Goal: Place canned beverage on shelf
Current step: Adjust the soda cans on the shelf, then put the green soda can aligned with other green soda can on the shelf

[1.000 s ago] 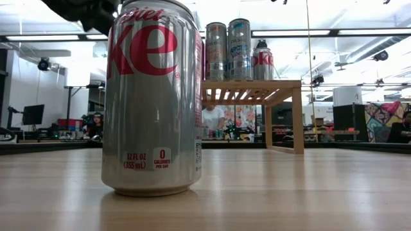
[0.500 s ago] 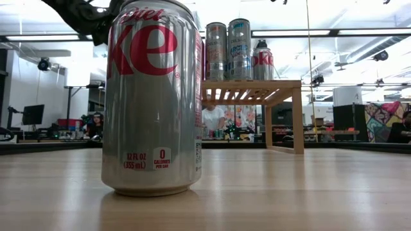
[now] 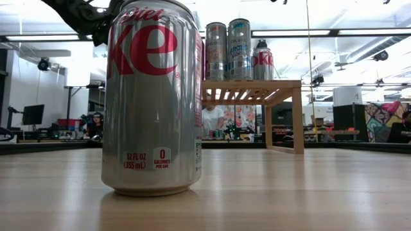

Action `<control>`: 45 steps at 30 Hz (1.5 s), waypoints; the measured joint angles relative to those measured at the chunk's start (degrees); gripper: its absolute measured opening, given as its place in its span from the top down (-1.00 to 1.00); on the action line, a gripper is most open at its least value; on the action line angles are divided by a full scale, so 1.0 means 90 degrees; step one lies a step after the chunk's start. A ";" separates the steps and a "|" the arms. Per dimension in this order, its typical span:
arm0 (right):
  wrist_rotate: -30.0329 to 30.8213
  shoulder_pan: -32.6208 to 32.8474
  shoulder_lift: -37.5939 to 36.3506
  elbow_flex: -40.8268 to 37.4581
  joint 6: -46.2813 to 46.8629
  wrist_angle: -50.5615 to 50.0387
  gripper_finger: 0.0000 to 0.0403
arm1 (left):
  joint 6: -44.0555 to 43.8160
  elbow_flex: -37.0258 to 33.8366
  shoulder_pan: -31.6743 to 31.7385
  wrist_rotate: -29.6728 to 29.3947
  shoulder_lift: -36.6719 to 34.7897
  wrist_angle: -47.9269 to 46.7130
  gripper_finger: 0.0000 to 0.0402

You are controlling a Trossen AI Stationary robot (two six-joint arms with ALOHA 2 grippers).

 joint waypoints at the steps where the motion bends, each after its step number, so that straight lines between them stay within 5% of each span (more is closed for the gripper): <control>1: 0.0000 0.0000 0.0000 0.0000 -0.0002 0.0000 0.95 | 0.0001 0.0000 0.0001 0.0000 0.0000 0.0000 1.00; 14: -0.0002 0.0000 0.0000 0.0000 0.0082 0.0001 0.95 | -0.0520 0.0000 -0.0009 -0.0413 -0.0722 -0.0578 1.00; 23: -0.0014 0.0032 0.0015 0.0000 0.0487 0.0002 0.95 | -0.1304 0.0000 -0.0041 0.1273 -0.1801 -0.1505 1.00; 31: -0.0240 0.0408 0.0166 -0.0002 0.1112 0.0044 0.95 | -0.2242 -0.0286 -0.0369 0.4214 -0.2405 -0.1142 1.00; 45: -0.2647 0.1231 0.1443 -0.0002 0.4861 -0.0940 0.95 | -0.2591 -0.1137 -0.1466 0.4000 -0.2907 -0.0330 1.00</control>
